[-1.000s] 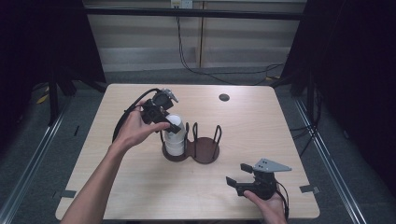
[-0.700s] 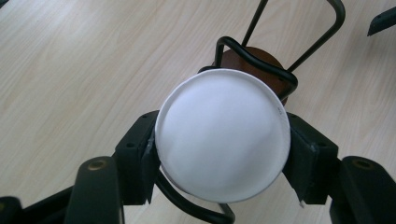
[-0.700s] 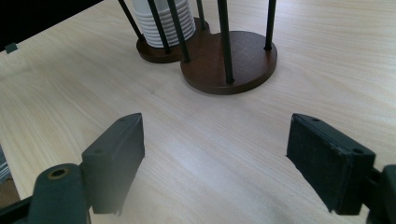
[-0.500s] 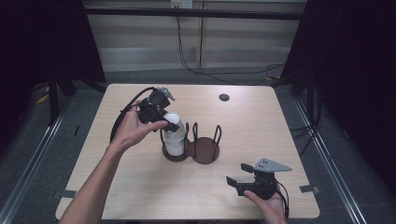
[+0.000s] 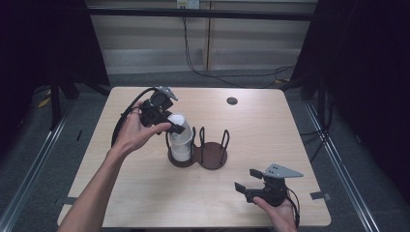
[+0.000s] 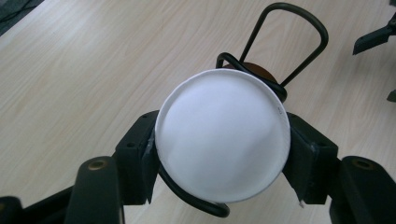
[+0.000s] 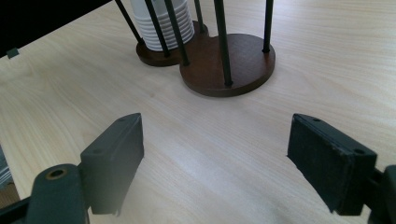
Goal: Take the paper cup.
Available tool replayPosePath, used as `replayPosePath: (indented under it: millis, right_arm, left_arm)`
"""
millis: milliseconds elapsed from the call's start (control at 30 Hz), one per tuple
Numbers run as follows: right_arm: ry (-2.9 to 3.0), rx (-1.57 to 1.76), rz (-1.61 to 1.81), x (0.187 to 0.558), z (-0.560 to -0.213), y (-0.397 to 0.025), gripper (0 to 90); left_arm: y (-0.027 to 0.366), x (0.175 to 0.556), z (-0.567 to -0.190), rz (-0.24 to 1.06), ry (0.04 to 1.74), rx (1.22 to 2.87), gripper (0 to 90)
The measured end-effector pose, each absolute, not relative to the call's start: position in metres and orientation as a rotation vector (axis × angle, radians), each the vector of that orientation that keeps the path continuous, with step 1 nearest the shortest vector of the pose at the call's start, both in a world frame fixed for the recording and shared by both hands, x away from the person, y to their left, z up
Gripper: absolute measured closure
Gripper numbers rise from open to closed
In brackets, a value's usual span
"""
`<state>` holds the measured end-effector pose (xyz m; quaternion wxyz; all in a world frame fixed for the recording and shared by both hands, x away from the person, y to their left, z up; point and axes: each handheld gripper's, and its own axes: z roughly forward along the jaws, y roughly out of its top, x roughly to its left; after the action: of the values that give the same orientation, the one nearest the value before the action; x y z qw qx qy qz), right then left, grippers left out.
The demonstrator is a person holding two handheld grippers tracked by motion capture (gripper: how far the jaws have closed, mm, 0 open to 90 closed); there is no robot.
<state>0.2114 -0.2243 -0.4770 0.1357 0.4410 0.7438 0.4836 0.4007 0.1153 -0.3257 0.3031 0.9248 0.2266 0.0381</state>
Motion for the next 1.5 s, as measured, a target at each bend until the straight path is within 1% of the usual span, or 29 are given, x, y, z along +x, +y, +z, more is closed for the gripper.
replayPosePath:
  millis: [67,667,700,767,967,1167,1500]
  right_arm:
    - [2.155,1.272,1.398,0.211,-0.477,-0.224,18.1]
    - [2.160,1.272,1.392,0.211,-0.477,-0.223,18.0]
    - [2.157,1.272,1.393,0.212,-0.477,-0.223,18.0]
    - [2.156,1.272,1.393,0.211,-0.477,-0.224,17.9]
    - [2.152,1.271,1.401,0.211,-0.477,-0.224,17.8]
    - [2.152,1.274,1.400,0.211,-0.477,-0.224,17.7]
    - [2.155,1.274,1.394,0.211,-0.477,-0.224,17.5]
  left_arm:
    - [0.117,0.400,-0.325,0.086,0.608,2.428,36.2]
    - [0.131,0.396,-0.318,0.103,0.608,2.322,36.2]
    - [0.134,0.394,-0.318,0.100,0.641,2.273,36.2]
    - [0.136,0.395,-0.317,0.098,0.621,2.288,36.3]
    - [0.143,0.391,-0.315,0.100,0.639,2.215,36.4]
    - [0.146,0.390,-0.316,0.093,0.647,2.184,36.4]
    - [0.151,0.383,-0.321,0.112,0.615,2.136,36.4]
